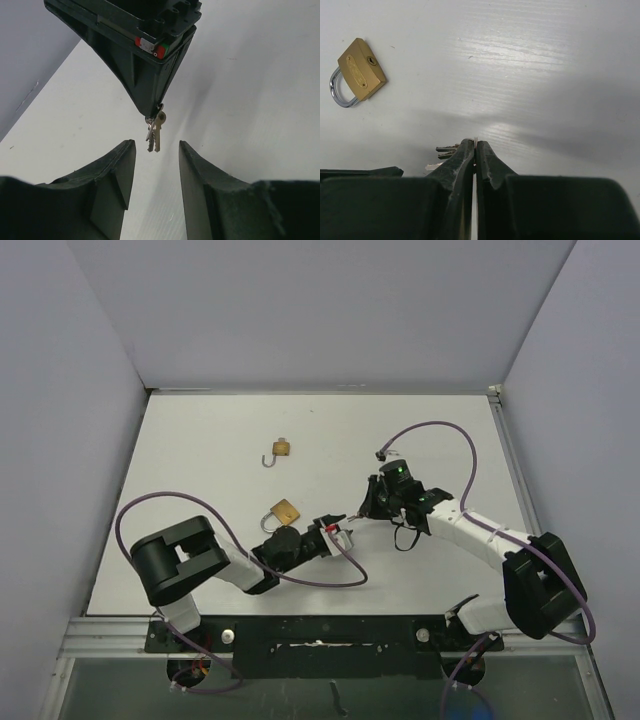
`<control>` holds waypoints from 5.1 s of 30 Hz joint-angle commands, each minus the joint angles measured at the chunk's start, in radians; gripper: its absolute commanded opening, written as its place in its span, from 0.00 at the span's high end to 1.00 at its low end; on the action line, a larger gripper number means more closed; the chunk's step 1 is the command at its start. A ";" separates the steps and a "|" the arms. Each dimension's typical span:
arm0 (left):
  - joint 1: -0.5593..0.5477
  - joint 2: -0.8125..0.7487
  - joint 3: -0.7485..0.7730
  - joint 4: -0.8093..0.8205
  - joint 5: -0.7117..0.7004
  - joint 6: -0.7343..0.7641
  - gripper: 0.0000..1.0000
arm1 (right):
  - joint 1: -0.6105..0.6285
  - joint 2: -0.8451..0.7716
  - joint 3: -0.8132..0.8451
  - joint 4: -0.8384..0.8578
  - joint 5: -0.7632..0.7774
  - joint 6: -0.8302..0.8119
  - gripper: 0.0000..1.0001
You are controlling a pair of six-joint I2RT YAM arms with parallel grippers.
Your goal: Unlock with the key
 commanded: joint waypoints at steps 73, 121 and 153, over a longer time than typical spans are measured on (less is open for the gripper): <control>0.365 -0.194 0.190 -0.262 0.602 -0.722 1.00 | -0.139 -0.496 -0.287 0.378 -0.134 -0.166 0.52; 0.414 0.122 0.180 0.324 0.833 -1.267 1.00 | -0.182 -0.285 -0.527 1.120 -0.630 -0.016 0.73; 0.365 0.171 0.110 0.565 0.640 -1.423 1.00 | -0.183 -0.186 -0.562 1.410 -0.656 0.125 0.89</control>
